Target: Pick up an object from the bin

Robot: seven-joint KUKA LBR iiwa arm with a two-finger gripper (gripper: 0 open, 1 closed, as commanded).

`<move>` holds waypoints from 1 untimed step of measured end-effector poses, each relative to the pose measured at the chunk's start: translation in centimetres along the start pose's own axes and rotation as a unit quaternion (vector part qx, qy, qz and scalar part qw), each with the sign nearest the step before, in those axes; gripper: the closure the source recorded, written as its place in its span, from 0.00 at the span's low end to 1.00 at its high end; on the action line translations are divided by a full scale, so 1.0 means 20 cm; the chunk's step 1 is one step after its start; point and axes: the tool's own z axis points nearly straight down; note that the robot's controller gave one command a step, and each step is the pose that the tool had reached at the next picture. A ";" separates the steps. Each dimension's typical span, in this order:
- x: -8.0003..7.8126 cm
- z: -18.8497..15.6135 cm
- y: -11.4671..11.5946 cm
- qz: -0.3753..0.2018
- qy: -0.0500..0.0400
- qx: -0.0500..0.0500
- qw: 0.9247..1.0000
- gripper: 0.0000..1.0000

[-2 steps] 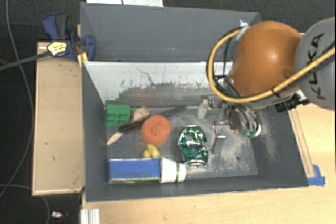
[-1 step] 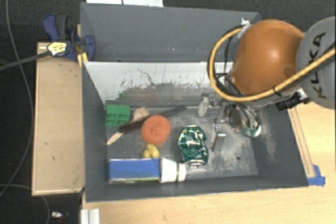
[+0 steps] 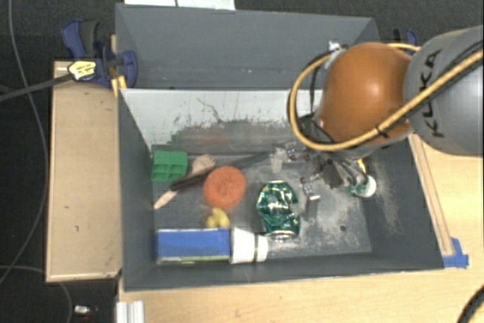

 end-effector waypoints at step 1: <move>-0.13 0.15 -0.07 -0.218 0.002 -0.001 0.976 0.00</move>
Offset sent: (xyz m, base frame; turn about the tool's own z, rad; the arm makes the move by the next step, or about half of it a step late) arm 0.0231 0.0063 -0.0792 -0.7584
